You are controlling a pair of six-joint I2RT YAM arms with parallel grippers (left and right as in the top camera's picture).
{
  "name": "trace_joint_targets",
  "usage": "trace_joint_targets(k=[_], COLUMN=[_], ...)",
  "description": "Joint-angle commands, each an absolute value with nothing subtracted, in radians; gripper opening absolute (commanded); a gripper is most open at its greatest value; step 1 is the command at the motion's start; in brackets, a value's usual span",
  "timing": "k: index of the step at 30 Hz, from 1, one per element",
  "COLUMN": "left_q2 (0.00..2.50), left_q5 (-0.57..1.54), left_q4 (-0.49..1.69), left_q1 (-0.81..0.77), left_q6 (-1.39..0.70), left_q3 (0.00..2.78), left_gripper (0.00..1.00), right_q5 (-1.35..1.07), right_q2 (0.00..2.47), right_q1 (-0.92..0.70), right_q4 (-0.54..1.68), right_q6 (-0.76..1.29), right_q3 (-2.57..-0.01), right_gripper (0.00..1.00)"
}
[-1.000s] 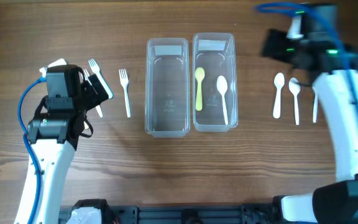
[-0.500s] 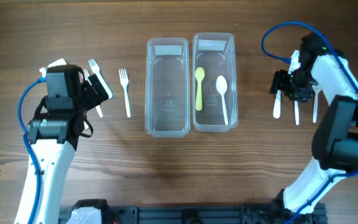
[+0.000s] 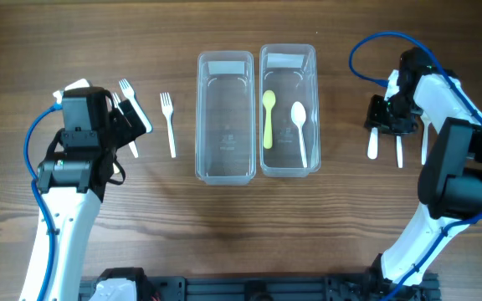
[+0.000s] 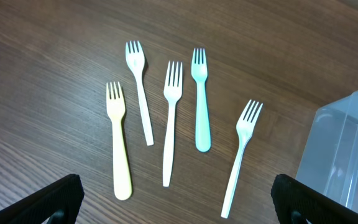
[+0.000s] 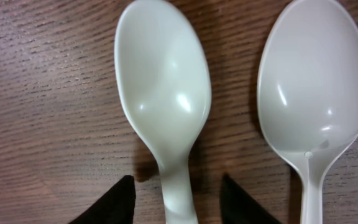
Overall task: Pack container
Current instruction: 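Grasp a white spoon with the right gripper, then place the white spoon into the right container and release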
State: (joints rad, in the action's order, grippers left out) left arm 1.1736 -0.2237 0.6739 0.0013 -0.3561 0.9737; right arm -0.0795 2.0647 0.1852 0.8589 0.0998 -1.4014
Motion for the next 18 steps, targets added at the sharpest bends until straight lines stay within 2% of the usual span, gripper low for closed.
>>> trace_joint_targets(k=[1,2,6,12,18], left_q2=[1.177,1.177,1.177,1.177,1.177], left_q5=[-0.237,-0.237,-0.237,-0.237,-0.237], left_q4=[0.671,0.671,0.671,0.671,0.671], left_q1=[0.007,0.007,0.007,0.007,0.007], left_q6=[-0.344,-0.344,-0.344,-0.344,-0.344], left_q3=[0.993,0.993,0.993,0.993,0.993], left_gripper=[1.0,1.0,1.0,1.0,1.0], right_q5=[-0.072,-0.072,-0.072,-0.202,-0.268], right_q2=[2.104,2.104,2.07,1.842,1.598], right_q1=[0.178,0.178,0.178,0.16,-0.001], right_q4=[0.86,0.868,0.888,0.926,0.918], right_q6=[0.105,0.105,0.107,0.142,0.228], right_q3=[-1.398,-1.399,-1.41,-1.483,-1.486], right_gripper=[0.22,0.05,0.05,0.04,0.04])
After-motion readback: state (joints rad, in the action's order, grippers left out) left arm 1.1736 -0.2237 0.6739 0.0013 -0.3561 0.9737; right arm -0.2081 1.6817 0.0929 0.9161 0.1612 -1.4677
